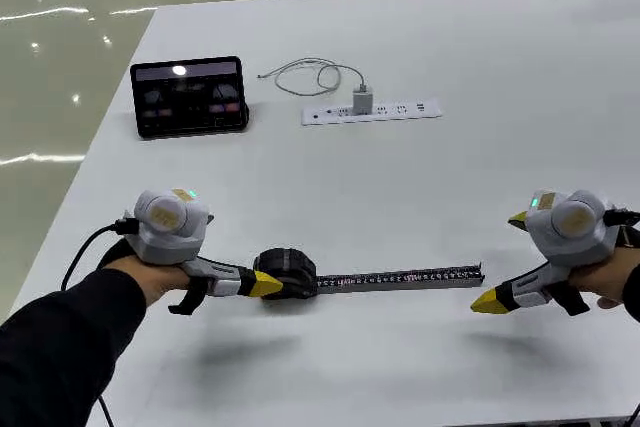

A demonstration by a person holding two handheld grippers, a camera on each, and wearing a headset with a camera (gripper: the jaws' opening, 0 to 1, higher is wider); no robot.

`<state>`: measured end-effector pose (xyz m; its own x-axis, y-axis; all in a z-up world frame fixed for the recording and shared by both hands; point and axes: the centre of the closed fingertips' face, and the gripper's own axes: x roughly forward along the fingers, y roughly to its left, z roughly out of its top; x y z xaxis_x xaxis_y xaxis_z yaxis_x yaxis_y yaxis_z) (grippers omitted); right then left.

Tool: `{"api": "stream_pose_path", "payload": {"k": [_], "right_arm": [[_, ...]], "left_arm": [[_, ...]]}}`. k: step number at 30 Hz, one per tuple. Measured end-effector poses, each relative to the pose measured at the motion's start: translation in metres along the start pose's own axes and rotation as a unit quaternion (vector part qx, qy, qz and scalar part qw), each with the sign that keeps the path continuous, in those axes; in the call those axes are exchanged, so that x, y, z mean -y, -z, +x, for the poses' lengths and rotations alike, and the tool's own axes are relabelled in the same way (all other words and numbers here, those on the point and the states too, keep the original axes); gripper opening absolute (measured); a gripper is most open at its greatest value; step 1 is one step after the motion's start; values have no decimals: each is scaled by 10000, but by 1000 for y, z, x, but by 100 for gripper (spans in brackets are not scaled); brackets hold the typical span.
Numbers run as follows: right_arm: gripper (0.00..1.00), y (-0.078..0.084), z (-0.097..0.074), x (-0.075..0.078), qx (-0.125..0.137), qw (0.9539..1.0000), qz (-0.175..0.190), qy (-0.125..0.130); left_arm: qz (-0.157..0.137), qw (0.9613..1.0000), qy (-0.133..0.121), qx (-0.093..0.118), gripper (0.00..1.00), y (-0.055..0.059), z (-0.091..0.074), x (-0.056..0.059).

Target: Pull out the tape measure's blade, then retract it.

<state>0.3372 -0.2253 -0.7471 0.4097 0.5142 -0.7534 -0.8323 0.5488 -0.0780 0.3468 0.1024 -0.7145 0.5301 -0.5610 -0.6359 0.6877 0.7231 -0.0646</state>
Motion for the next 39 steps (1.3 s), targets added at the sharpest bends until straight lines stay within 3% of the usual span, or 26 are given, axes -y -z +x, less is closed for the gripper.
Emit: {"api": "stream_pose_path", "payload": {"k": [2,11,12,14,18,22,28,30,33,39], "right_arm": [[93,0,-4,-8,200,9996,198,1],[93,15,-15,-34,295,9992,275,39],[94,13,-18,-35,399,9982,432,94],[99,7,-23,-38,655,9968,450,114],[100,6,-36,-42,822,9953,484,165],[100,9,-45,-49,841,9950,509,199],[100,16,-57,-55,844,9939,670,254],[100,15,-64,-49,978,9919,645,488],[100,30,-67,-48,694,9932,785,506],[100,40,-79,-46,690,9925,858,541]], "left_arm": [[-24,9999,-104,76,99,3,-4,-1],[-6,9994,-330,141,100,20,-25,0],[-244,9988,-252,333,100,18,-28,7],[-418,9980,-182,441,100,19,-34,13],[-391,9981,-333,331,100,34,-50,16],[-477,9967,-501,431,100,41,-65,13],[-434,9958,-736,315,100,57,-80,7],[-644,9952,-676,302,100,62,-85,10],[-809,9923,-724,593,99,57,-94,11],[-629,9948,-718,341,100,72,-102,20]]}}
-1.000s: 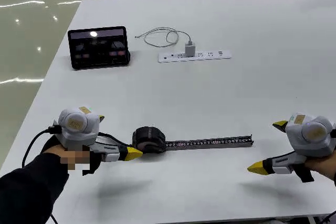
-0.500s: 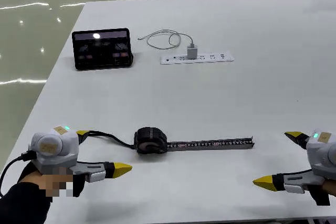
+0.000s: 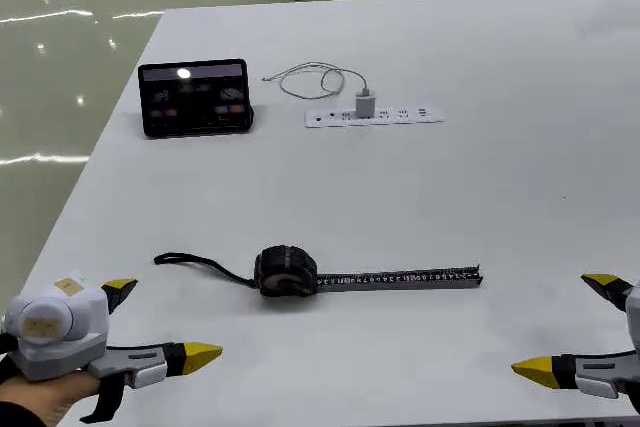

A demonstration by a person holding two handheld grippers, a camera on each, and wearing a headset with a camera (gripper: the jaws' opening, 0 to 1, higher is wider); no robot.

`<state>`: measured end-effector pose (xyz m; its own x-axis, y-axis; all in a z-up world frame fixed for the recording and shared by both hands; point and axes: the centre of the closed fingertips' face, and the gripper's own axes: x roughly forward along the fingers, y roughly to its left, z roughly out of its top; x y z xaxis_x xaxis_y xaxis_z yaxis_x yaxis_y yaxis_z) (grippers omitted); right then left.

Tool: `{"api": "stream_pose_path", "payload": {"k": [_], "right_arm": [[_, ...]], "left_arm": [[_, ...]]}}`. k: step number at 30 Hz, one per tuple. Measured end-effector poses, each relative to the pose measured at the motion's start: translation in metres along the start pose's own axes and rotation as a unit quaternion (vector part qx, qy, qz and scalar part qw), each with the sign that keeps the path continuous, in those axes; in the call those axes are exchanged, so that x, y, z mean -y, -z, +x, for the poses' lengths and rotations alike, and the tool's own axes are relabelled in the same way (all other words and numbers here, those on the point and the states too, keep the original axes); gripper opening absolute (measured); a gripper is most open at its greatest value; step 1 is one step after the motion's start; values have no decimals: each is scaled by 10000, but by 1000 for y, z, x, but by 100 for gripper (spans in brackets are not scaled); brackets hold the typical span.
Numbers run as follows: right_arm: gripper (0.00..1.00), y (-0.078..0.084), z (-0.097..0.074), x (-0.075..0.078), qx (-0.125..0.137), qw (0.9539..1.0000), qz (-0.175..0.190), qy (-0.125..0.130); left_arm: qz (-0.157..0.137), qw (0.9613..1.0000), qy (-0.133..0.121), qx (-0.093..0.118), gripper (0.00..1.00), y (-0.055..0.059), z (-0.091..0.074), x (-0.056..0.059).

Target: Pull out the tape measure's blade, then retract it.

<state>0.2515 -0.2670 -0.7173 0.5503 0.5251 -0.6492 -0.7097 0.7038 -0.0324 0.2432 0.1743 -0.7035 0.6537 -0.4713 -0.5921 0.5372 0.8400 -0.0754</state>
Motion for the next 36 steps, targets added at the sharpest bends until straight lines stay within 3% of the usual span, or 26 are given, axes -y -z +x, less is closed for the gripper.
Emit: {"api": "stream_pose_path", "payload": {"k": [10,14,17,20,36], "right_arm": [[100,9,-19,-3,14,10000,8,20],[100,10,-25,1,151,9998,55,135],[100,15,-26,-1,157,9996,251,23],[100,22,-28,-2,45,9998,211,41],[100,22,-29,-3,48,9999,164,13]], "left_arm": [[-152,9999,-33,11,99,6,-12,-2],[-169,9998,-43,-7,99,8,-13,-3],[-216,9998,-28,-28,100,11,-13,-3],[-154,9998,-94,-75,100,14,-14,-6],[-52,9999,-4,-148,100,17,-16,-11]]}}
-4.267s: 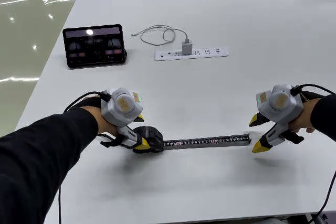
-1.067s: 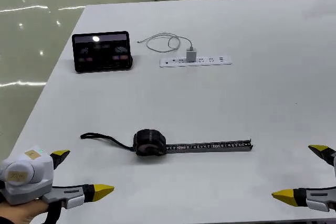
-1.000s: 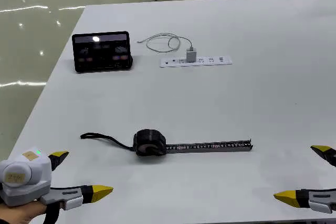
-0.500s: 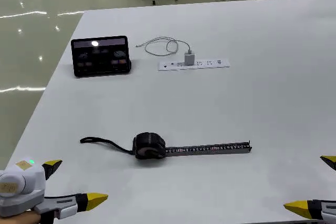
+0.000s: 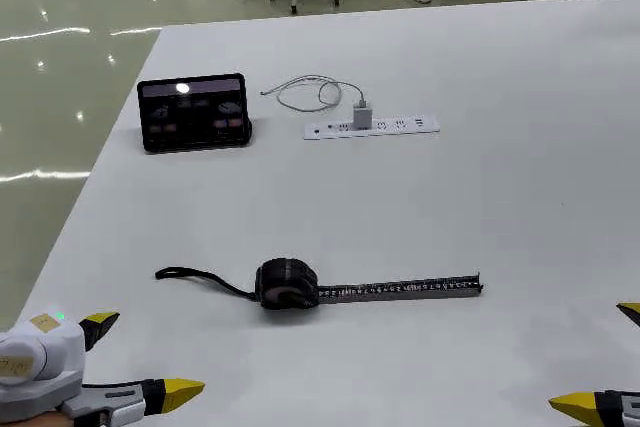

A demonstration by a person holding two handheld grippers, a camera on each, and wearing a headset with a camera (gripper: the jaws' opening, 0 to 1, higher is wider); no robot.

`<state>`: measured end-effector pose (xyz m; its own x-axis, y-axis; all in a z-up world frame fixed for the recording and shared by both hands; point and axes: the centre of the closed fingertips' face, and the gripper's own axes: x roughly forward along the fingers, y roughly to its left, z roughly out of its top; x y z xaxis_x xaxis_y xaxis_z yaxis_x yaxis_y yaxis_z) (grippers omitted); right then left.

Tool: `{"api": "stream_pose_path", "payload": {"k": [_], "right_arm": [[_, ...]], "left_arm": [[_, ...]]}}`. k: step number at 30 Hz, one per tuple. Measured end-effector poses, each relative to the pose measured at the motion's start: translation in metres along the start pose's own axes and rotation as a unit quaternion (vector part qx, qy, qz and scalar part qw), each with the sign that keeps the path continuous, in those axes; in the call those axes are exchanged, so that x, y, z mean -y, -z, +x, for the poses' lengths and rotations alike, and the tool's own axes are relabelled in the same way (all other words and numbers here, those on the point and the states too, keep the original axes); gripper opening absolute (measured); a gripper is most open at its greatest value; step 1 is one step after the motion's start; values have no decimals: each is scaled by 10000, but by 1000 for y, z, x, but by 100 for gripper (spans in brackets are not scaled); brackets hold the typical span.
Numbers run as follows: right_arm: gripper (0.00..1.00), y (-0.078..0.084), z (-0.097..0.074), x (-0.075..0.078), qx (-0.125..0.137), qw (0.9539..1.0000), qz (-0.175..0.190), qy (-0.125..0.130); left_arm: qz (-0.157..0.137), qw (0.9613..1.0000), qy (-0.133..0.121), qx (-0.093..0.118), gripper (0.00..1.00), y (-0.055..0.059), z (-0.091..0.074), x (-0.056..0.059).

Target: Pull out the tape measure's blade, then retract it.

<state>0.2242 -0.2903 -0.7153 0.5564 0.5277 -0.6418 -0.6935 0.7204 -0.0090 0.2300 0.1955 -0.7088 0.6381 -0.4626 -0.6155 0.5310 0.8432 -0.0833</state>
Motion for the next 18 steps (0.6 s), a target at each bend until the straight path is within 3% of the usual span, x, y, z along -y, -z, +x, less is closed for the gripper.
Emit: {"api": "stream_pose_path", "payload": {"k": [9,15,18], "right_arm": [[100,0,1,-2,10,10000,54,-21],[100,2,5,-9,-36,9999,-63,-93],[100,-2,4,-7,50,10000,-23,-63]], "left_arm": [[75,9999,-126,80,100,-5,0,-6],[88,9999,-68,126,100,-8,3,-3],[78,9999,105,84,100,-8,7,7]]}}
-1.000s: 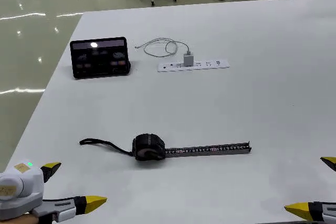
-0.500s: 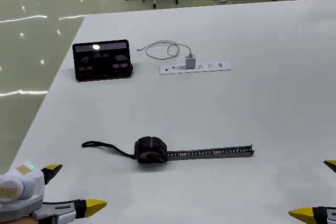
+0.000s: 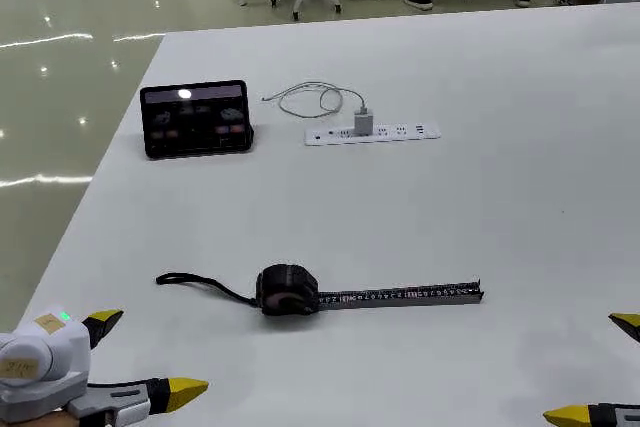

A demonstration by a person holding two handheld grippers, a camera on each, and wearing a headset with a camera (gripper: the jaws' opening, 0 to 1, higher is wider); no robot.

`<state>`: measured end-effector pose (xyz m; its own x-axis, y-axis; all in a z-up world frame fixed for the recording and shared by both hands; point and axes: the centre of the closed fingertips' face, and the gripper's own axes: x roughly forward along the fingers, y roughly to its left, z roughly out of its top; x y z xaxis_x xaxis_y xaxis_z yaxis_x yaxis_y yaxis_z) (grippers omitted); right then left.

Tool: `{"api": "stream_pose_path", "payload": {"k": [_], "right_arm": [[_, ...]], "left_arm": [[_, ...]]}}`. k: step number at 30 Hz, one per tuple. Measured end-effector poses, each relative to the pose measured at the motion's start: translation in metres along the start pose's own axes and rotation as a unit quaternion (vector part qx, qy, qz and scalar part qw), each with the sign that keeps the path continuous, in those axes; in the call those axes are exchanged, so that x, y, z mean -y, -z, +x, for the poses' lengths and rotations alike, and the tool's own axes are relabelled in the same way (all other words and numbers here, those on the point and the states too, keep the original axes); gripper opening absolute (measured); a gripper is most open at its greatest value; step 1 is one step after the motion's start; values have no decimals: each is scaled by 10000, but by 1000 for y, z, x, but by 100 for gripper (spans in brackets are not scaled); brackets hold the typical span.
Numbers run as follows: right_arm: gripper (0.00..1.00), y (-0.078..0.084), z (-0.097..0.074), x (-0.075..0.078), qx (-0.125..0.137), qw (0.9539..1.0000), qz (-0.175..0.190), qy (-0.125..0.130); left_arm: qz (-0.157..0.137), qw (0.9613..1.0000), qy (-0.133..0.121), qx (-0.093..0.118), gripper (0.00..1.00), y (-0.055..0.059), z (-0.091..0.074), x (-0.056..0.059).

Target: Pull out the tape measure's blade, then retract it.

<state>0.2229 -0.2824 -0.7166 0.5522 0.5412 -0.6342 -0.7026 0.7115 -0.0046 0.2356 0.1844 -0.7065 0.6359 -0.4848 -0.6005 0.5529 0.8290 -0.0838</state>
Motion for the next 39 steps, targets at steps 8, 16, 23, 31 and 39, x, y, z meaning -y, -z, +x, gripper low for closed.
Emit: {"api": "stream_pose_path", "payload": {"k": [8,16,23,31,39], "right_arm": [[100,-2,3,4,-4,10000,-66,1],[100,-14,9,13,72,9999,-79,97],[100,-24,18,14,19,9995,-317,10],[100,-29,24,11,-47,9988,-473,-142],[100,-31,32,17,-133,9979,-598,-214]], "left_arm": [[-8,9999,18,144,100,-15,8,8],[-12,9999,2,142,100,-27,17,13],[51,9999,-28,144,100,-45,26,23],[161,9994,175,263,100,-66,37,47],[-61,9995,52,308,100,-70,59,48]]}}
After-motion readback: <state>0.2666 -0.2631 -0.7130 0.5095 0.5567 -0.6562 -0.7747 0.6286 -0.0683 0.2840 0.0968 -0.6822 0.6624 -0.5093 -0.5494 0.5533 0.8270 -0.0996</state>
